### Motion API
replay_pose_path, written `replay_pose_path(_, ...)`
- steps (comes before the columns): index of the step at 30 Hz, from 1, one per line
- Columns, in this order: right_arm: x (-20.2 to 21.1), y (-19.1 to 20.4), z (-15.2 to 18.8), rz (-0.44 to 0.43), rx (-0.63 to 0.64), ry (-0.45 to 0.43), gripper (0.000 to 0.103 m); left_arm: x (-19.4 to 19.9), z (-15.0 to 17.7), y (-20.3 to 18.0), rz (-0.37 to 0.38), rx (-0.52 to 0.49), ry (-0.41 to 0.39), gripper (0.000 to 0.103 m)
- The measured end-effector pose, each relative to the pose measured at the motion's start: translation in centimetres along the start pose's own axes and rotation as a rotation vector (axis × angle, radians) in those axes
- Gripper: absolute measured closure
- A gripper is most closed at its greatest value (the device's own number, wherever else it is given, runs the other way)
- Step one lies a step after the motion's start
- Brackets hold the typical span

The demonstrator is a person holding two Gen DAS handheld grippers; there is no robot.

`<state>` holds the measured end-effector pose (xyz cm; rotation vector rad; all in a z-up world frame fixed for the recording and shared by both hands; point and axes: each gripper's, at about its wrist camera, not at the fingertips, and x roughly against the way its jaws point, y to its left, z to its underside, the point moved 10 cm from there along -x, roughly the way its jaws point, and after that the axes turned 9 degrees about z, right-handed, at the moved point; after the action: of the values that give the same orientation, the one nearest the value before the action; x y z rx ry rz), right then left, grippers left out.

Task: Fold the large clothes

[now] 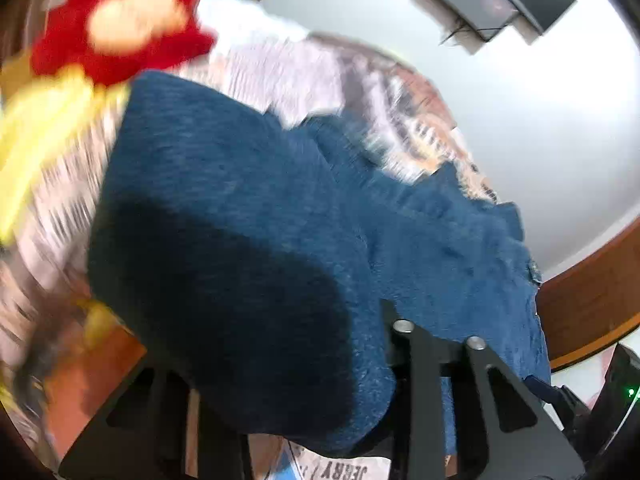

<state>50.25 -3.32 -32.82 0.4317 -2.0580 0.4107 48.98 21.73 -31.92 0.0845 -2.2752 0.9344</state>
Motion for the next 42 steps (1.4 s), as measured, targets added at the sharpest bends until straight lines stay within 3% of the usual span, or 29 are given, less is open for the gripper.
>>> replay_pose_path(7,2.3,1.2,-0.9,-0.031,-0.006,-0.022,0.0,8.1,-4.0,-3.6,-0.013,-0.153,-0.183,0.075)
replay_pose_path(11,3.1,3.8,-2.5,-0.057,0.022,-0.052,0.0,11.3,-5.2,-4.0,-0.045,-0.222,-0.239,0.075)
replay_pose_path(15,1.8,7.4,-3.2,-0.089,0.076,-0.033,0.0,12.0,-5.3,-4.4,-0.074,-0.266,-0.252,0.075)
replay_pose_path(19,-1.0,10.7,-1.6,-0.132,0.13,0.067,0.0,11.2,-4.8,-4.4,-0.082,-0.278,-0.233,0.075)
replay_pose_path(22,-1.8,11.5,-1.1,-0.08,0.174,0.05,0.0,10.1,-4.4,-5.1,-0.101,-0.303,-0.213,0.075)
replay_pose_path(25,-1.4,11.7,-0.8,-0.113,0.211,0.065,0.0,9.2,-4.3,-6.7,-0.124,-0.361,-0.206,0.075)
replay_pose_path(27,-0.8,11.1,-0.7,-0.176,0.185,0.089,0.0,8.8,-4.5,-8.5,-0.11,-0.389,-0.21,0.075)
replay_pose_path(32,1.8,6.2,-1.0,-0.296,-0.042,0.119,0.0,7.4,-4.5,-14.6,-0.052,-0.492,-0.186,0.075)
replay_pose_path(37,4.1,-2.1,-0.7,-0.245,-0.232,0.101,0.0,5.6,-1.8,-21.9,0.037,-0.639,-0.161,0.076)
replay_pose_path(42,7.0,-9.4,1.4,-0.12,-0.323,0.053,0.0,2.4,4.4,-27.3,0.095,-0.836,-0.058,0.077)
